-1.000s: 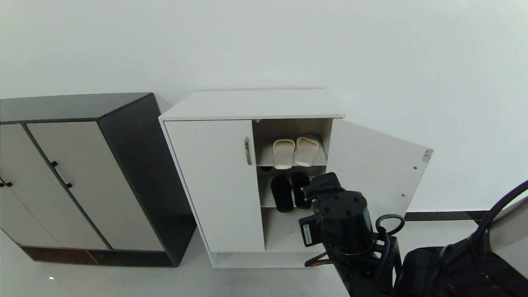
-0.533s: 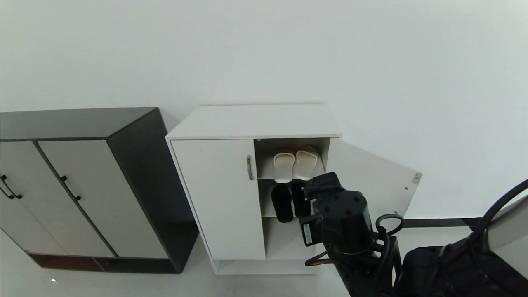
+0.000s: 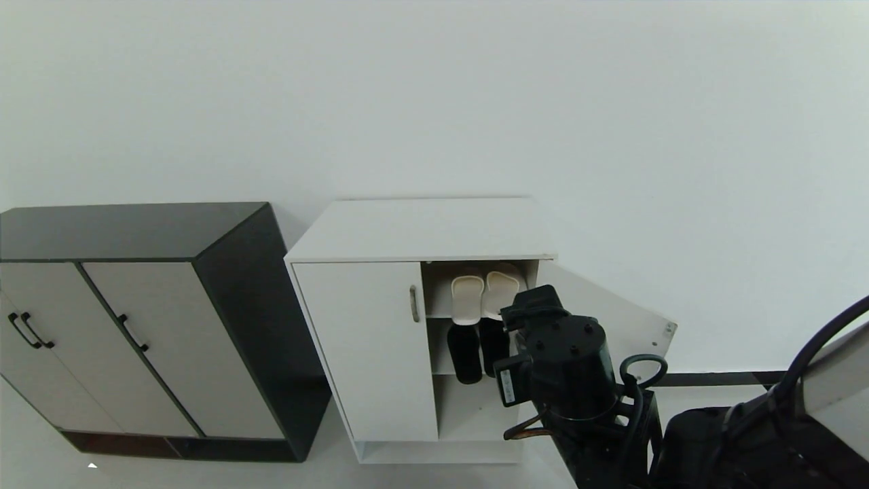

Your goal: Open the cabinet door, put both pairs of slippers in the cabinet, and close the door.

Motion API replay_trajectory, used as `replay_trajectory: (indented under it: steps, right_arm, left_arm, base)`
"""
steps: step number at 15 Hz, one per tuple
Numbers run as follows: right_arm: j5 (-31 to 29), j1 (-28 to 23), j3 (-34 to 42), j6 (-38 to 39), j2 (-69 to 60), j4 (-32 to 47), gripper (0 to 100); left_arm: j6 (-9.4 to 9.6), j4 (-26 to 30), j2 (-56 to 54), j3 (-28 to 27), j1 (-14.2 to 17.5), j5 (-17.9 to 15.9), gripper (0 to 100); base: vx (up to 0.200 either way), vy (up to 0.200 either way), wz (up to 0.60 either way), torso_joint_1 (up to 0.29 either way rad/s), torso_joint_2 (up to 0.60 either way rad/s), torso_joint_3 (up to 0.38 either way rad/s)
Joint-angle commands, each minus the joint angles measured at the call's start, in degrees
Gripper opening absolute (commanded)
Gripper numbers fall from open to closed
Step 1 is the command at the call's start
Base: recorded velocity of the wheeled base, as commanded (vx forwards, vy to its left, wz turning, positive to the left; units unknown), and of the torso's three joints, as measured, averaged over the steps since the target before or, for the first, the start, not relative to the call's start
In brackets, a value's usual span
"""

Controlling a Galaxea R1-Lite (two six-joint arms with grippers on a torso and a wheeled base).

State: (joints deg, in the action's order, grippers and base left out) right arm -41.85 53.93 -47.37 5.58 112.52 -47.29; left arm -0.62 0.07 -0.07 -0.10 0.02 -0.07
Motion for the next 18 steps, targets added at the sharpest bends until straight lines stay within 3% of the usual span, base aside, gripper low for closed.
replay_trajectory:
  steps: [1,9,15,18]
  right_arm:
    - [0.2,0.0,0.9,-0.5,-0.2,-1.0,0]
    - [0.4,0.3,2.8,-2.6,0.2,-2.3,0]
    - [2.0,0.3,3.5,-2.7,0.5,-3.8,0]
    - [2.9,-0.5,3.3,-2.6,1.0,-3.9,0]
  left_arm:
    - [0.01,0.0,0.1,0.0,0.1,0.0,0]
    - [-0.08,0.0,0.1,0.0,0.1,0.0,0]
    - [-0.08,0.0,0.1,0.0,0.1,0.0,0]
    - [-0.08,0.0,0.1,0.0,0.1,0.1,0]
  base:
    - [0.000,0.000,0.00,0.242,-0.51,-0.290]
    - [0.000,0.000,0.00,0.170,-0.37,-0.197]
    - [0.000,0.000,-0.60,0.011,-0.02,-0.009]
    - [0.000,0.000,0.00,0.000,0.00,0.000]
